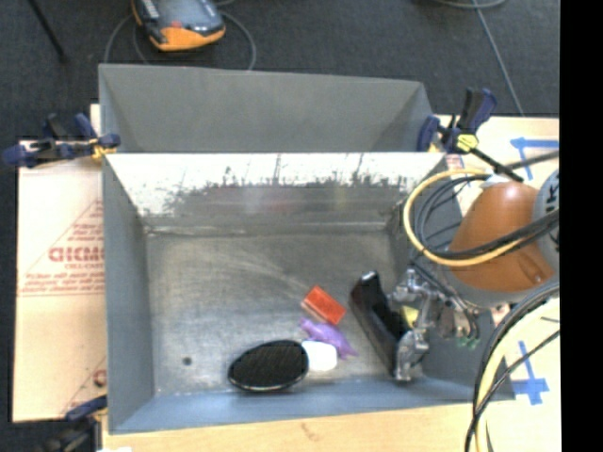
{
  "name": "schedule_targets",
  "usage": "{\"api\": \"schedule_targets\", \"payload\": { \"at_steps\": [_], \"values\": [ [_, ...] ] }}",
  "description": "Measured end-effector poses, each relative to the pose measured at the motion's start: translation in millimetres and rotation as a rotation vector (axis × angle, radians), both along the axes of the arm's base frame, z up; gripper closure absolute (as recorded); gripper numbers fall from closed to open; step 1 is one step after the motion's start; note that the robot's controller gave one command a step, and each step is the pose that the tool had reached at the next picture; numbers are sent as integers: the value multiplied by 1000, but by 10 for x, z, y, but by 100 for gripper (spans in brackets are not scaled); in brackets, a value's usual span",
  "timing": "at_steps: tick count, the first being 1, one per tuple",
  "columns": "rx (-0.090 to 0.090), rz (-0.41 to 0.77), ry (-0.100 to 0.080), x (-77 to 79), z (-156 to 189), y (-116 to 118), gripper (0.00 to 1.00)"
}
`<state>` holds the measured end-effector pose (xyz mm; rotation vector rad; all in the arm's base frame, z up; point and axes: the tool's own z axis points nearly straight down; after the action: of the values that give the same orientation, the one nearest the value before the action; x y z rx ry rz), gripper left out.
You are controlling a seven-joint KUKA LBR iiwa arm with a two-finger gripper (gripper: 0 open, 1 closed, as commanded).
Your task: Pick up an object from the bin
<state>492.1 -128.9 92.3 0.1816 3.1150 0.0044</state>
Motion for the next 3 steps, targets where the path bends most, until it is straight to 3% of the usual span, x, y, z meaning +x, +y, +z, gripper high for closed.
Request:
{"api": "schedule_targets", "payload": {
  "at_steps": [2, 3],
  "values": [
    [-4, -2, -5, -30, 26, 9, 100],
    [6, -4, 29, 74, 33, -50, 100]
  ]
}}
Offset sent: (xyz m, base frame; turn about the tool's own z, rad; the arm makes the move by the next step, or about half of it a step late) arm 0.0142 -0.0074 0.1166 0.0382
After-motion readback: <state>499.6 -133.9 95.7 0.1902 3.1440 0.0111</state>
